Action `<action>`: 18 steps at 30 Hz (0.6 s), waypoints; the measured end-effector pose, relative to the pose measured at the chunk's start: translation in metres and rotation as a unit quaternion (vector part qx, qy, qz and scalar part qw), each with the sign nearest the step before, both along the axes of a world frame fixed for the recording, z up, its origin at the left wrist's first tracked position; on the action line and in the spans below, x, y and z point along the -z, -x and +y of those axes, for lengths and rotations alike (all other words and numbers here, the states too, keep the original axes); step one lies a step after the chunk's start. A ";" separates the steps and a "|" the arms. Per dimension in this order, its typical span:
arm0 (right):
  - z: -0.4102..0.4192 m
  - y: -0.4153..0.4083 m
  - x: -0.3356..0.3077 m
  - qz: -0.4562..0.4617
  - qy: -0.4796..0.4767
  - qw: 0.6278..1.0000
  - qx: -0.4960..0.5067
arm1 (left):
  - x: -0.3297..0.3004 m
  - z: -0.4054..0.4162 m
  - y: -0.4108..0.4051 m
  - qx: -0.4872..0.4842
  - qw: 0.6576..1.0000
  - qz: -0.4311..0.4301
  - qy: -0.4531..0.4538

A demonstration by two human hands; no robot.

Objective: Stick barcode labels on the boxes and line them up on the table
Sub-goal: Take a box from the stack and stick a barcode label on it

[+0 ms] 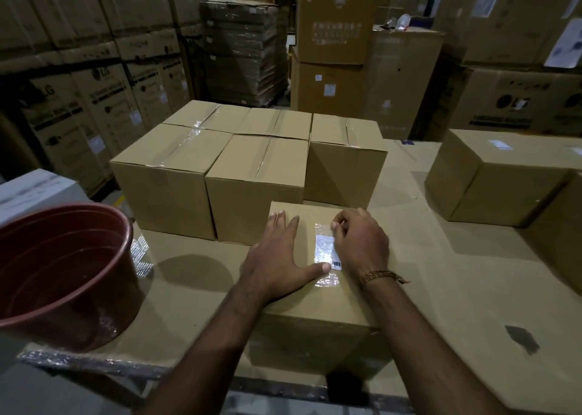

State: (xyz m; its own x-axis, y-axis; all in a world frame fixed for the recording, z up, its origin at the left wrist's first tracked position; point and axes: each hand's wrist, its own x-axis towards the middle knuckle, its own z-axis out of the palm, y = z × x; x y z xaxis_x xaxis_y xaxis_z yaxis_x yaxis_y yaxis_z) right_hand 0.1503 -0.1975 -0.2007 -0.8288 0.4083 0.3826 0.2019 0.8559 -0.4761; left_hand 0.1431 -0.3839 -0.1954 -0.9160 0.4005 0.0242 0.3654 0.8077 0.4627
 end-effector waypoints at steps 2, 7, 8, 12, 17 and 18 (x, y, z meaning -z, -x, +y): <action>0.002 0.000 0.001 0.004 0.003 1.000 -0.005 | 0.000 0.000 -0.001 -0.001 1.000 0.003 -0.002; 0.004 0.001 0.003 0.009 0.033 0.999 -0.006 | -0.003 -0.001 -0.002 -0.003 1.000 0.001 -0.002; 0.004 0.001 0.004 0.010 0.036 0.999 -0.007 | -0.003 -0.001 -0.002 -0.004 1.000 0.000 -0.003; 0.005 0.002 0.005 0.016 0.049 0.999 -0.007 | -0.003 -0.001 -0.003 -0.008 1.000 -0.003 -0.010; 0.007 0.000 0.005 0.026 0.071 0.997 -0.012 | -0.004 0.000 -0.003 -0.008 1.000 -0.008 -0.009; 0.007 0.000 0.005 0.025 0.070 0.997 -0.014 | -0.004 0.000 -0.003 -0.008 1.000 -0.009 -0.010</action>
